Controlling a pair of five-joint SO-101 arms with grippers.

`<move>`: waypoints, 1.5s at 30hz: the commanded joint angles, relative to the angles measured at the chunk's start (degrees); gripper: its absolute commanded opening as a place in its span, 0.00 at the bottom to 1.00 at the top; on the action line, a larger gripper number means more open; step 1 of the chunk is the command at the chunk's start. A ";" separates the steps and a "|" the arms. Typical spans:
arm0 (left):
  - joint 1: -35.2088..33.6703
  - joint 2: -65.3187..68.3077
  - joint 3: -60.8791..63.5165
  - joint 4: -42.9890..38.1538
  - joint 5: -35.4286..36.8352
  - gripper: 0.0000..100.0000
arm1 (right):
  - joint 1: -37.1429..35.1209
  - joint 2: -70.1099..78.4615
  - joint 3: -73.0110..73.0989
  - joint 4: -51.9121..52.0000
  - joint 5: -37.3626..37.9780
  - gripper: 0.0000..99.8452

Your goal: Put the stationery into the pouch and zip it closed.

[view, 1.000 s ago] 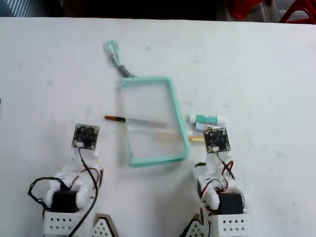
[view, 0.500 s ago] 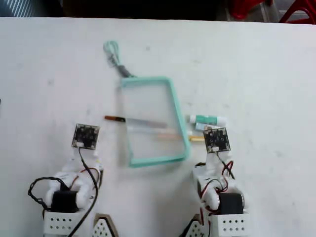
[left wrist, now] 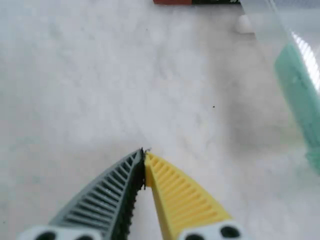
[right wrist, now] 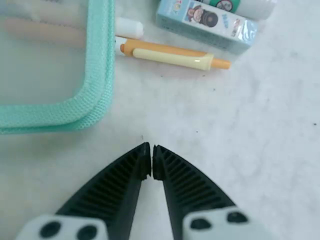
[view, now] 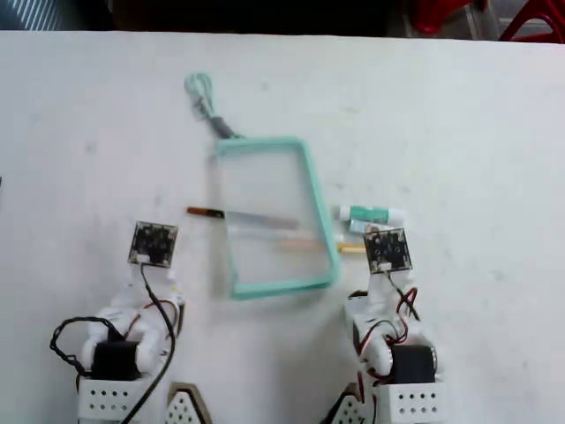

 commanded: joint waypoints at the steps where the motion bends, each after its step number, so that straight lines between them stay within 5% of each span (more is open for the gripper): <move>1: -0.22 -0.48 -0.18 0.35 -0.62 0.02 | 0.40 -0.40 0.53 0.31 -0.35 0.02; 34: 5.14 -0.48 -0.18 -2.20 -0.70 0.02 | -0.04 -0.57 0.53 -1.63 -0.35 0.02; 41: -3.91 -0.48 -3.87 -13.45 -0.70 0.02 | 4.44 -0.57 -8.18 -10.77 -0.26 0.02; 45: -8.40 -0.48 -12.13 -9.76 -4.40 0.02 | 8.57 -0.57 -16.97 -10.95 -0.18 0.02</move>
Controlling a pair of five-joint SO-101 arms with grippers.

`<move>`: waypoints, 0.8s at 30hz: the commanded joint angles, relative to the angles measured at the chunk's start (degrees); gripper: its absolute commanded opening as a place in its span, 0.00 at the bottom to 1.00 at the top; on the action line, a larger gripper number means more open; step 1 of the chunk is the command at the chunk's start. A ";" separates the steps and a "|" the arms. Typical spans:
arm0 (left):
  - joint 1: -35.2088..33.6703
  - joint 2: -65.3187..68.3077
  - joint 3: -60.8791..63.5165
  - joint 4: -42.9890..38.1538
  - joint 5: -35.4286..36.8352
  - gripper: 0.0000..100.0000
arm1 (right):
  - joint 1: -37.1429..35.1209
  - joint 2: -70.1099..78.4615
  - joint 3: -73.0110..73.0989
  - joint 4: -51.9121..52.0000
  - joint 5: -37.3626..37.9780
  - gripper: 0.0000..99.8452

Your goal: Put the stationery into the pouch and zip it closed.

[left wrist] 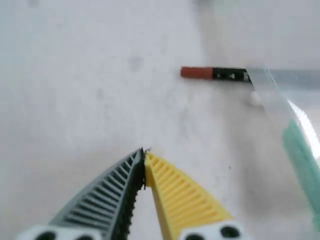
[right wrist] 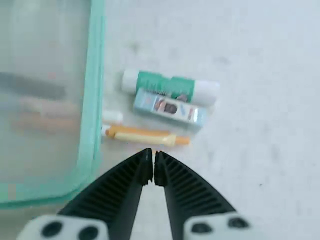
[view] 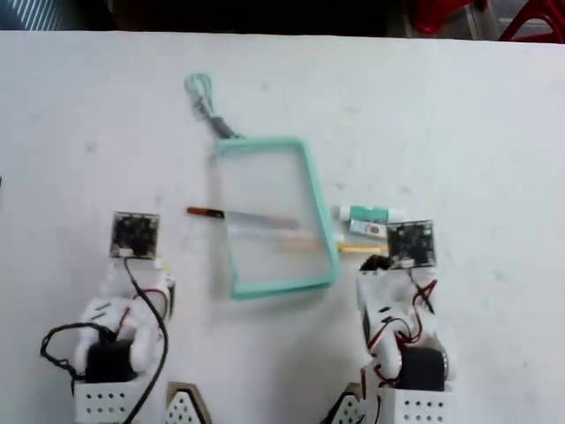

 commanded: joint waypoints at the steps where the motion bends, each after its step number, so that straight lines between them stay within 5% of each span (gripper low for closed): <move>1: -4.18 -0.57 -11.96 3.60 -7.74 0.02 | 3.82 -0.57 -9.05 -1.19 -0.18 0.02; 7: -3.12 -0.57 -19.87 9.93 -15.30 0.02 | 3.65 -0.57 -12.22 -1.19 -0.18 0.02; 11: -3.03 -0.57 -22.07 9.49 -11.08 0.02 | 2.42 -0.57 -12.22 -1.19 0.53 0.02; 15: -2.86 -0.66 -24.70 9.23 -6.51 0.02 | 2.42 -0.57 -12.04 -1.36 8.88 0.02; 24: -1.89 -0.57 -26.46 1.85 -7.03 0.07 | -0.04 -0.40 -12.40 -9.98 5.19 0.02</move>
